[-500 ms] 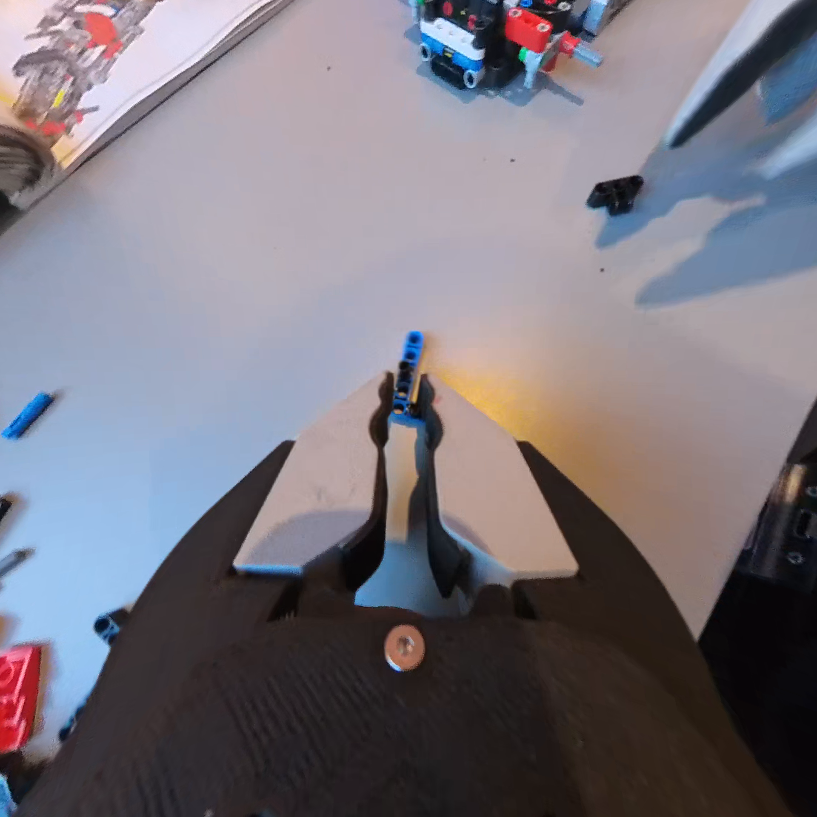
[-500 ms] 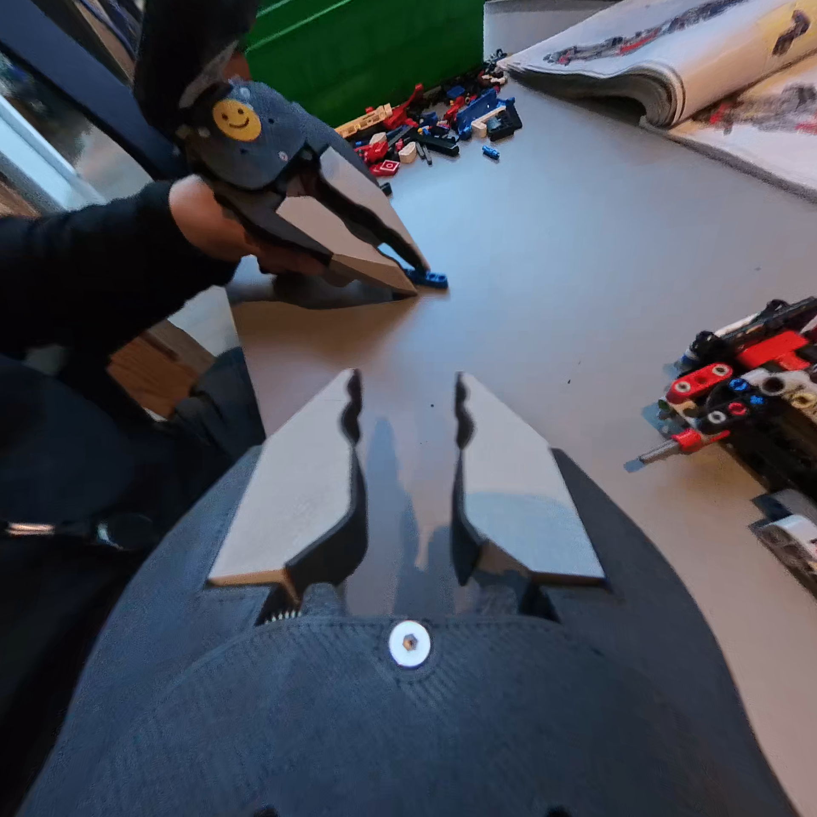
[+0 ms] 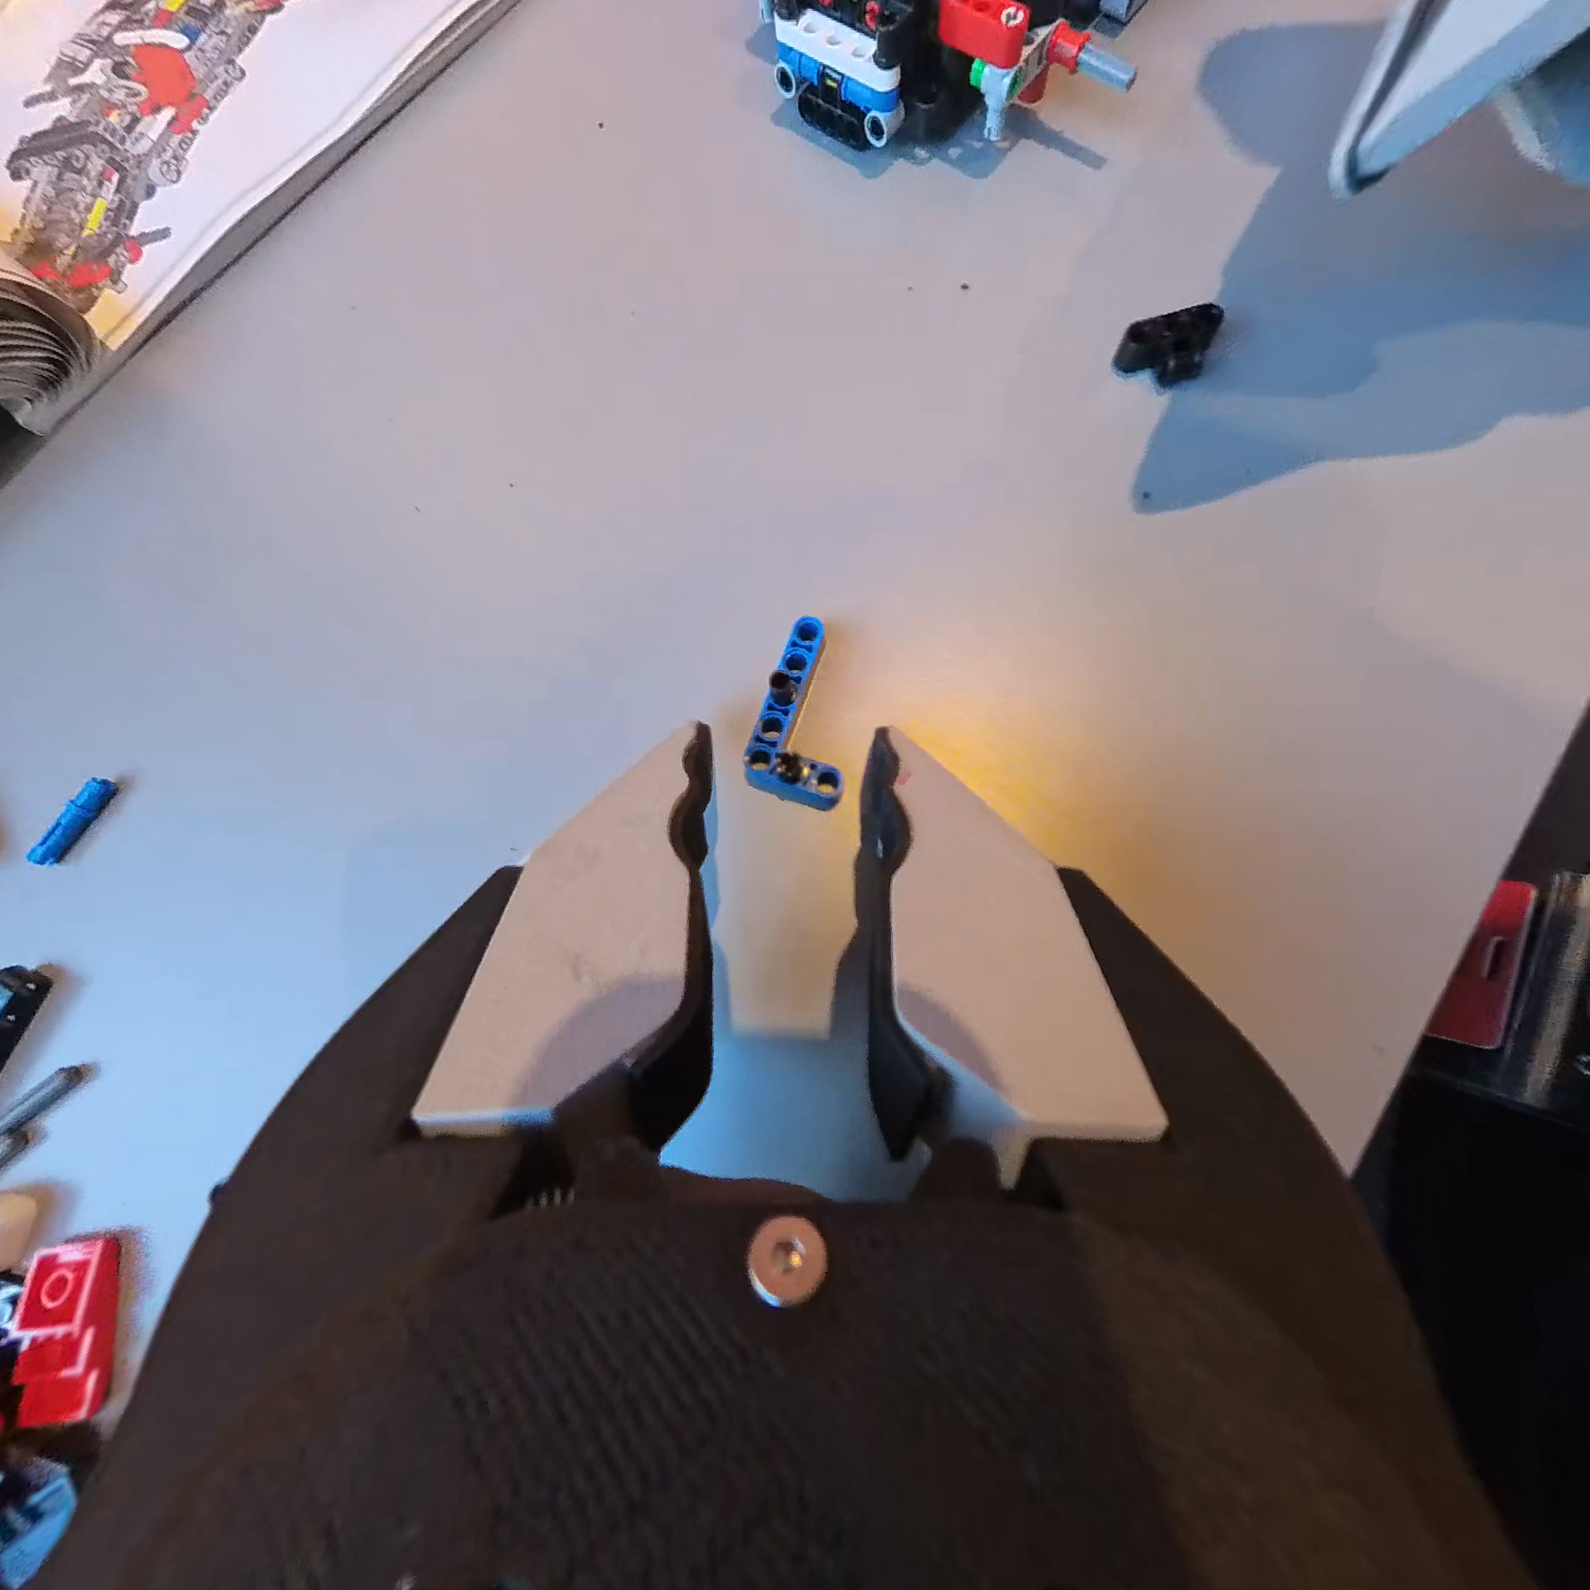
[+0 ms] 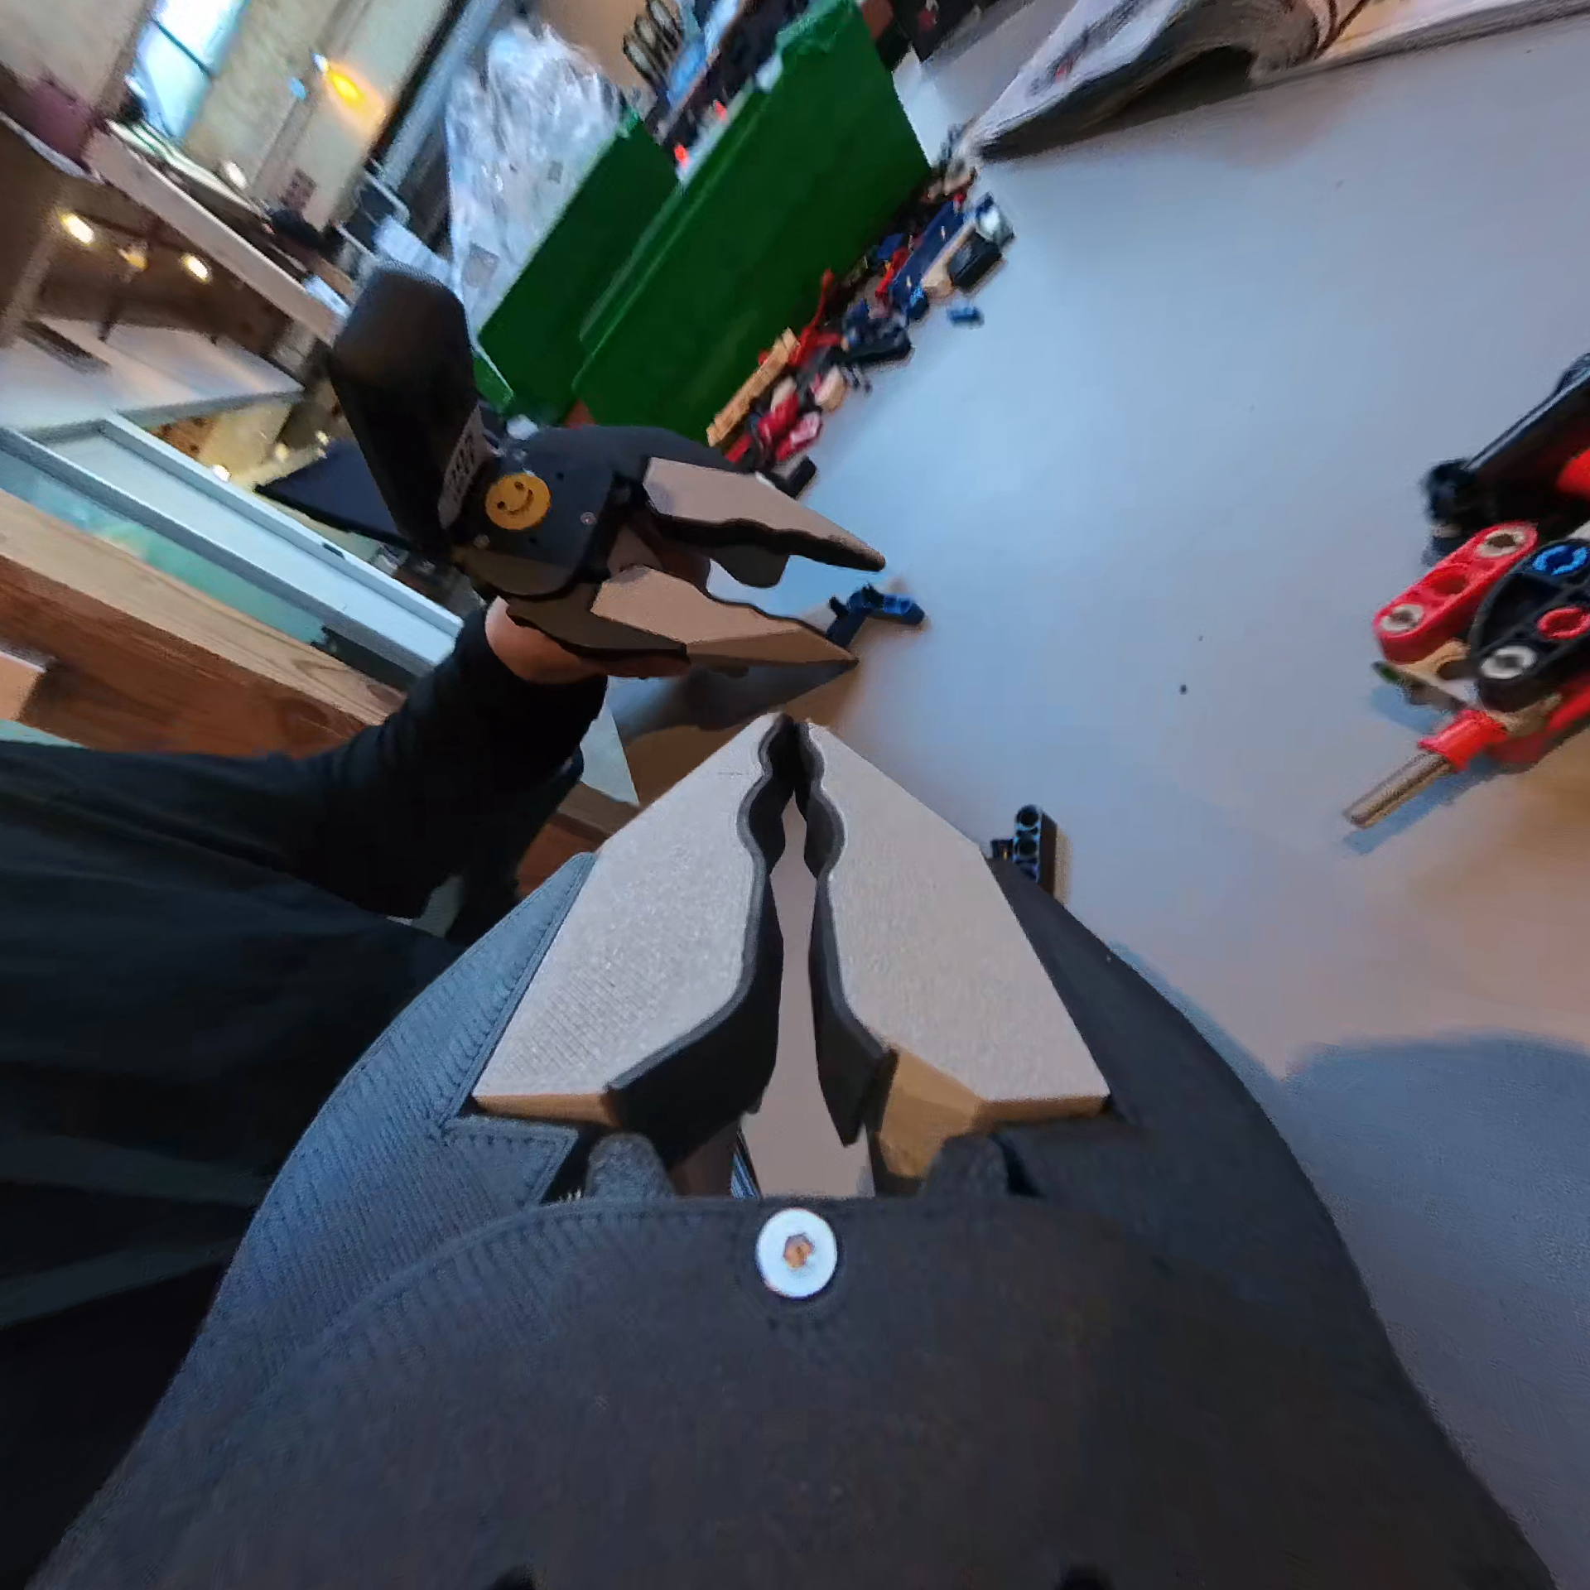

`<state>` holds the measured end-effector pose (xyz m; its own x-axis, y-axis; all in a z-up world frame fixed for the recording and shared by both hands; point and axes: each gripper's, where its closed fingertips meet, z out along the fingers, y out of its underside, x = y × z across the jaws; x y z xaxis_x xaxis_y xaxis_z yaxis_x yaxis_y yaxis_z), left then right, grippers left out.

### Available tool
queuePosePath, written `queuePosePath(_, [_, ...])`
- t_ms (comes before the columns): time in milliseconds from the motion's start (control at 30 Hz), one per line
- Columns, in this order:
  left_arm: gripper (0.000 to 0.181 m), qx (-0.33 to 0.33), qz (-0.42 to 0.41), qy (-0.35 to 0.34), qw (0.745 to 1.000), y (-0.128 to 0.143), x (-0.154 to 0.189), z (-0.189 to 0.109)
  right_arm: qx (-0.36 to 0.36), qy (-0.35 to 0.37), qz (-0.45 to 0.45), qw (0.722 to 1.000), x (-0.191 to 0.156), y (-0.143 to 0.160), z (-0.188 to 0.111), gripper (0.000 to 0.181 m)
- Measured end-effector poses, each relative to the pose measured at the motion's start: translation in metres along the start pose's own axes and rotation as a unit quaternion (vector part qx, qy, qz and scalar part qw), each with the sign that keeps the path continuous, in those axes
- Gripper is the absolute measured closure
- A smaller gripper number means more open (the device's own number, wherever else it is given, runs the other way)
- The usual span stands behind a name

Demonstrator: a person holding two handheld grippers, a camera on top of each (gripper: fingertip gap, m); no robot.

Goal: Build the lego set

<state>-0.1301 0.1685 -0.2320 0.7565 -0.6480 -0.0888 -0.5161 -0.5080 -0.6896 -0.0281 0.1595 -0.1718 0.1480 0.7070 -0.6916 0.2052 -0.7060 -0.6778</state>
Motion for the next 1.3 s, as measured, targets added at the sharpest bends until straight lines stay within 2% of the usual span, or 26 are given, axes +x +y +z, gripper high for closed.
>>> queuePosePath(200, [0.139, 0.000, 0.009, -0.014, 1.000, 0.002, 0.001, -0.009, 0.022, 0.002, 0.020, 1.000, -0.005, -0.006, 0.001, 0.181])
queuePosePath(500, [0.138, 0.034, 0.028, -0.026, 0.999, -0.018, 0.008, -0.032, 0.016, 0.008, 0.040, 0.999, -0.005, -0.006, 0.006, 0.181])
queuePosePath(633, [0.137, 0.061, 0.051, -0.006, 0.997, -0.034, 0.026, -0.040, 0.009, 0.007, 0.036, 0.999, -0.008, -0.004, 0.008, 0.181])
queuePosePath(733, [0.138, 0.101, 0.071, 0.035, 0.992, -0.060, 0.055, -0.047, -0.010, 0.022, 0.003, 1.000, -0.011, 0.003, 0.015, 0.181])
queuePosePath(833, [0.137, 0.126, 0.118, 0.081, 0.982, -0.090, 0.096, -0.049, -0.015, 0.038, -0.037, 0.998, -0.017, 0.005, 0.032, 0.181])
queuePosePath(933, [0.137, 0.118, 0.182, 0.107, 0.970, -0.106, 0.128, -0.040, -0.044, 0.135, -0.089, 0.986, 0.002, 0.011, 0.044, 0.181])
queuePosePath(1033, [0.149, 0.082, 0.270, 0.059, 0.957, -0.106, 0.124, -0.027, -0.094, 0.222, -0.137, 0.961, 0.022, 0.019, 0.045, 0.181])
queuePosePath(1133, [0.157, 0.073, 0.318, 0.027, 0.945, -0.107, 0.121, -0.027, -0.110, 0.200, -0.115, 0.967, 0.021, 0.024, 0.047, 0.181])
queuePosePath(1167, [0.160, 0.070, 0.339, 0.008, 0.938, -0.108, 0.120, -0.030, -0.110, 0.192, -0.104, 0.970, 0.019, 0.024, 0.048, 0.173])
queuePosePath(1233, [0.163, 0.054, 0.363, -0.009, 0.930, -0.110, 0.116, -0.033, -0.107, 0.201, -0.093, 0.969, 0.023, 0.020, 0.048, 0.134])
queuePosePath(1300, [0.161, 0.031, 0.349, -0.003, 0.937, -0.109, 0.114, -0.036, -0.110, 0.237, -0.109, 0.959, 0.030, 0.015, 0.044, 0.105])
